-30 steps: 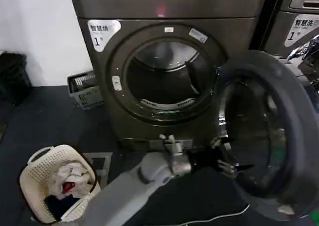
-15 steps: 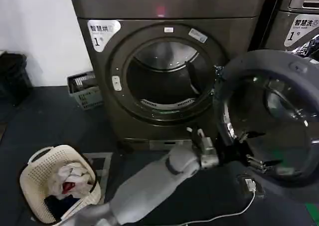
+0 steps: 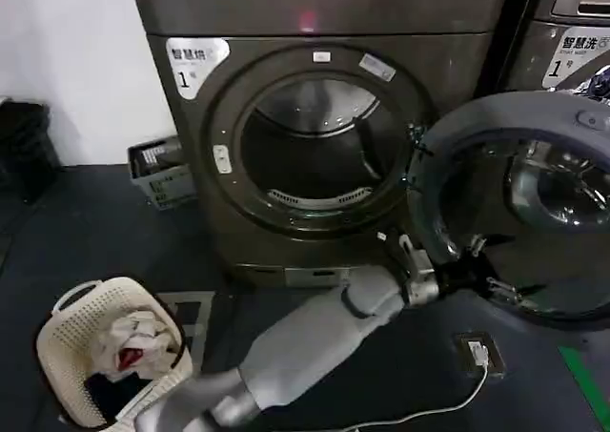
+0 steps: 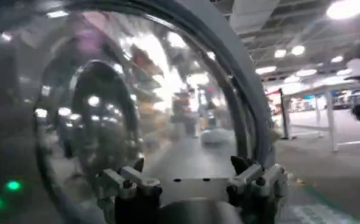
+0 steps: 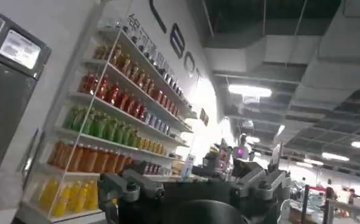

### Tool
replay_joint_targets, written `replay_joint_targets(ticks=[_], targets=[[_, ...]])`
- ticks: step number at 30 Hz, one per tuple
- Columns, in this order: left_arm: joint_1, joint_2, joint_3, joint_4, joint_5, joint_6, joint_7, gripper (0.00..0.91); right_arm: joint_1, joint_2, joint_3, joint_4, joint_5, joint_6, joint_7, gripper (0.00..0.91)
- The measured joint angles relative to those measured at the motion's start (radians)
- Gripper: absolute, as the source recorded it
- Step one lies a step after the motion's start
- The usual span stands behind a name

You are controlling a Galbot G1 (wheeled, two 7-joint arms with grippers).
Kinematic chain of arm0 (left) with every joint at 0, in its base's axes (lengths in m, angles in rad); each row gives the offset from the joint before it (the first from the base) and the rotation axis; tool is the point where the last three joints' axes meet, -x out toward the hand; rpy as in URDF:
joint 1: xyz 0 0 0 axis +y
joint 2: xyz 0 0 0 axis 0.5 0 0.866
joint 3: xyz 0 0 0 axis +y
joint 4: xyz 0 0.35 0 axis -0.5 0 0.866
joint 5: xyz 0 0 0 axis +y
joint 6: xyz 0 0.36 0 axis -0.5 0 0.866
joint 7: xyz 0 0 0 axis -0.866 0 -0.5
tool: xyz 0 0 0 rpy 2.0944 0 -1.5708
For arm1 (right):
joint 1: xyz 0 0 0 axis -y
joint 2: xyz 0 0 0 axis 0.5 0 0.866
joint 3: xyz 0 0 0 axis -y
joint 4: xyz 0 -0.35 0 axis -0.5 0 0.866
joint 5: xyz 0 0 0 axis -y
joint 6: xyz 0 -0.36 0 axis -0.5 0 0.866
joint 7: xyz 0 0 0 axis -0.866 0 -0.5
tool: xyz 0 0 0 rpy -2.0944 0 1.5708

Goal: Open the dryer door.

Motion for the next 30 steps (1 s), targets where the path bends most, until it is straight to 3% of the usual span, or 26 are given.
replay_joint_targets(ticks=[20, 30], targets=[[-0.021, 0.0, 0.021, 0.064, 0.003, -0.058, -0.041, 0.907, -0.02, -0.003, 0.022, -0.001, 0.018, -0.001, -0.003, 0.907], [-0.012, 0.0, 0.042, 0.014, -0.104, -0.175, 0.008, 0.907, -0.021, -0.003, 0.029, -0.002, 0.018, 0.002, -0.006, 0.907]])
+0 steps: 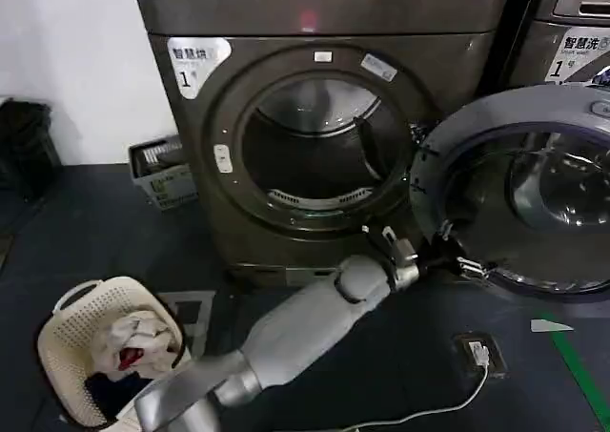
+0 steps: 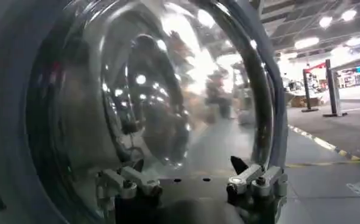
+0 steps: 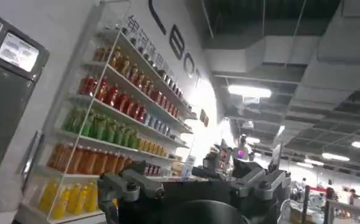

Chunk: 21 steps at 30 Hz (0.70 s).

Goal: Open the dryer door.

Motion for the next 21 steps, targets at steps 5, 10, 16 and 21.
replay_joint_targets(ticks=[5, 10, 16, 21], targets=[[0.014, 0.0, 0.021, -0.045, -0.023, -0.08, 0.012, 0.907, 0.004, 0.0, -0.007, 0.0, 0.0, 0.001, 0.0, 0.907], [0.026, 0.0, 0.054, -0.091, -0.031, -0.145, 0.008, 0.907, 0.005, -0.002, -0.01, -0.002, 0.0, 0.004, -0.001, 0.907], [0.028, 0.0, 0.114, -0.179, -0.056, -0.141, 0.001, 0.907, 0.007, -0.01, -0.009, -0.009, 0.0, 0.007, -0.002, 0.907], [0.021, 0.081, 0.155, -0.26, -0.084, -0.172, 0.004, 0.907, 0.012, -0.013, -0.008, 0.0, -0.006, 0.007, -0.004, 0.907]])
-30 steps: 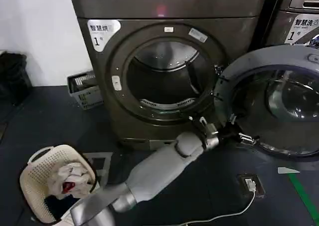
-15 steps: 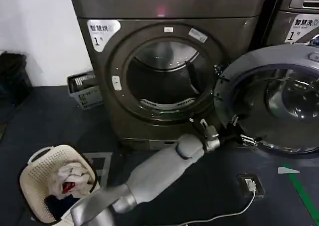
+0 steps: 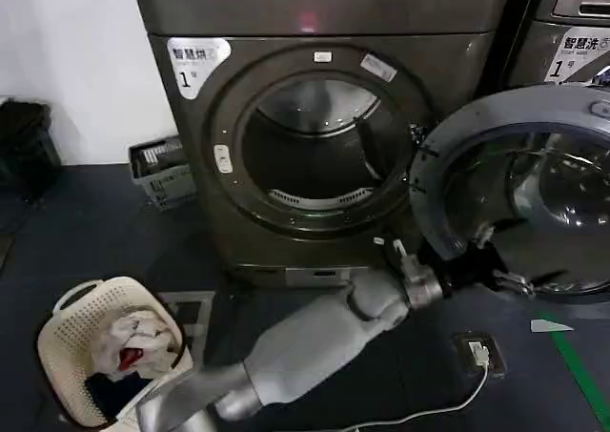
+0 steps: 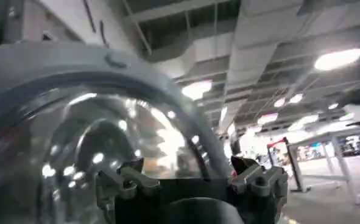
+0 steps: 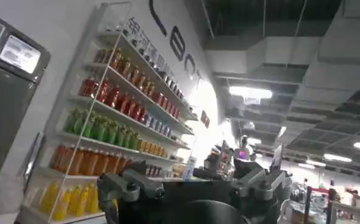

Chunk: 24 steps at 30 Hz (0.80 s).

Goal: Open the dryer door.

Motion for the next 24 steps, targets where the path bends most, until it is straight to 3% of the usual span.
replay_joint_targets(ticks=[14, 24], targets=[[-0.004, 0.409, -0.006, -0.234, 0.064, 0.098, -0.003, 0.907, 0.004, -0.004, 0.026, 0.026, -0.081, 0.018, 0.004, 0.907], [-0.012, 0.781, -0.015, -0.407, 0.107, 0.24, -0.106, 0.907, 0.0, -0.019, 0.049, 0.043, -0.13, 0.007, 0.018, 0.907]])
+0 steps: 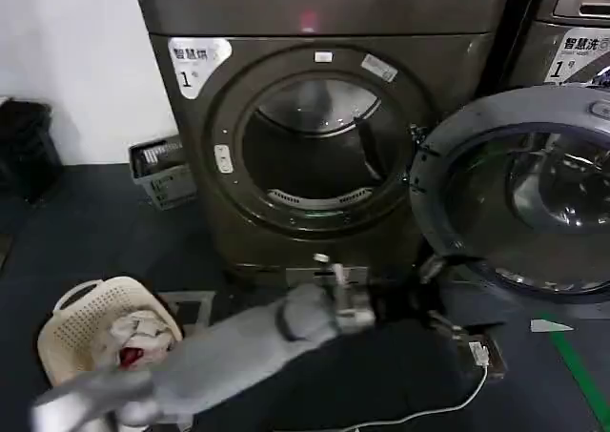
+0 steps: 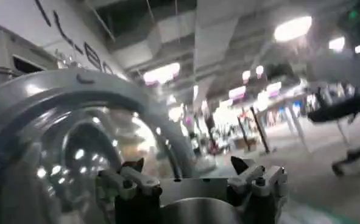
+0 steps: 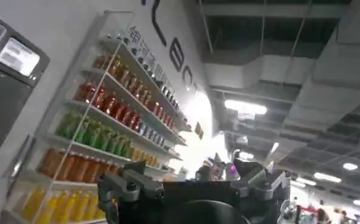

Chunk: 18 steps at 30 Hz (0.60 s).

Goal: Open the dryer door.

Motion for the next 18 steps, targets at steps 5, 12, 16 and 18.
replay_joint_targets(ticks=[5, 12, 16, 18], targets=[[0.032, 0.192, -0.023, -0.081, 0.013, 0.04, -0.028, 0.907, 0.001, -0.014, 0.021, 0.0, -0.032, -0.006, 0.002, 0.907], [0.147, 0.425, -0.087, -0.165, 0.063, 0.102, -0.048, 0.907, 0.008, -0.034, 0.035, -0.002, -0.077, -0.013, 0.002, 0.907], [0.214, 0.544, -0.117, -0.192, 0.082, 0.135, -0.049, 0.907, 0.014, -0.045, 0.043, -0.01, -0.104, -0.013, 0.001, 0.907], [0.238, 0.597, -0.126, -0.194, 0.083, 0.146, -0.049, 0.907, 0.015, -0.049, 0.046, -0.013, -0.109, -0.014, -0.001, 0.907]])
